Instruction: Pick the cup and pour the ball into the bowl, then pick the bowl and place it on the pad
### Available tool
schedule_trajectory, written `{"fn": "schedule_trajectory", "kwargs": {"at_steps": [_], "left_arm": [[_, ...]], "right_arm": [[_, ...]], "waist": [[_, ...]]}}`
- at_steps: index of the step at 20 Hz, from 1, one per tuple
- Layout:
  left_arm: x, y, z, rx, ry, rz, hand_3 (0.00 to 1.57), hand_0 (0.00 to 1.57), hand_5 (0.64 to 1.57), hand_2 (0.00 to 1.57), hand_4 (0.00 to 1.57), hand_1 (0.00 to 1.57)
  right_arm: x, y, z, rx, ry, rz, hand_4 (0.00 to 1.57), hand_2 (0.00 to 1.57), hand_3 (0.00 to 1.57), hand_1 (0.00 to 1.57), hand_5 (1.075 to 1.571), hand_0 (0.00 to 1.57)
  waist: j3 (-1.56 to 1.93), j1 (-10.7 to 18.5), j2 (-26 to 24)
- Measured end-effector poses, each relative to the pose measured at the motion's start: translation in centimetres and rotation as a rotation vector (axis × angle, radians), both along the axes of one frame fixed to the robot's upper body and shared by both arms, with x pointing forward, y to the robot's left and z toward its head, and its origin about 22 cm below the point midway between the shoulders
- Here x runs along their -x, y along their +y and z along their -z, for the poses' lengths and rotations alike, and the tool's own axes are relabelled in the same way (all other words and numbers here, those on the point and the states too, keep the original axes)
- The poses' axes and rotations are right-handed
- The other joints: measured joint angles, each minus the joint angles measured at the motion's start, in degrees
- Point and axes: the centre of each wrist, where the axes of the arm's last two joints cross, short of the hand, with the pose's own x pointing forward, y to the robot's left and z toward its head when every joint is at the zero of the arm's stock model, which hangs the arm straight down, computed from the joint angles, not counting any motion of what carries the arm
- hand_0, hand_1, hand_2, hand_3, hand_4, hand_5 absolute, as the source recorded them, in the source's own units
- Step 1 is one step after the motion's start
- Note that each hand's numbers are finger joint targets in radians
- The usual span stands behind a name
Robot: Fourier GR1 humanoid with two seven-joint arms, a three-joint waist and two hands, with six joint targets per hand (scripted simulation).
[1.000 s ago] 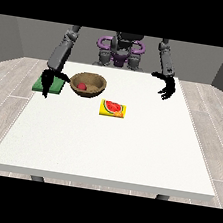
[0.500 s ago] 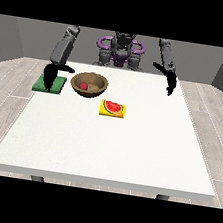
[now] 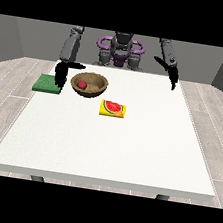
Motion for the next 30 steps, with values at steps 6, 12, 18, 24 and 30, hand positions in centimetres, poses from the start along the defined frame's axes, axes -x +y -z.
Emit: {"fn": "schedule_trajectory", "kwargs": {"at_steps": [6, 12, 18, 24, 30], "left_arm": [[-0.9, -0.3, -2.1, 0.001, -0.058, 0.029, 0.00, 0.00, 0.697, 0.00, 0.00, 0.00], [-1.1, -0.5, -4.1, -0.014, -0.116, 0.068, 0.00, 0.00, 0.699, 0.00, 0.00, 0.00], [-2.6, -2.4, -6.8, -0.025, -0.203, 0.156, 0.00, 0.00, 0.712, 0.00, 0.00, 0.00], [-3.6, -4.1, -8.9, -0.045, -0.276, 0.234, 0.00, 0.00, 0.716, 0.00, 0.00, 0.00], [-4.1, -5.8, -9.8, -0.053, -0.282, 0.285, 0.00, 0.00, 0.715, 0.00, 0.00, 0.00]], "right_arm": [[-1.3, 1.8, 0.2, -0.035, -0.005, 0.023, 0.00, 0.00, 0.00, 0.00, 1.569, 0.00], [-1.0, 0.9, 0.5, -0.047, -0.052, 0.105, 0.42, 1.43, 0.51, 1.24, 1.537, 1.24], [1.7, -1.0, 1.4, 0.263, -0.071, 0.178, 1.25, 1.57, 1.57, 1.57, 1.562, 1.57], [5.3, -3.4, 1.9, 0.543, -0.127, 0.323, 1.29, 1.57, 1.57, 1.57, 1.570, 1.57], [7.3, -8.9, -0.6, 0.762, 0.024, 0.389, 1.15, 1.57, 1.57, 1.57, 1.571, 1.57]], "waist": [[0.05, 1.42, 3.23], [-1.00, 3.57, 5.30], [-3.51, 8.62, 8.03], [-4.36, 14.56, 11.78], [-3.68, 18.93, 12.36]]}}
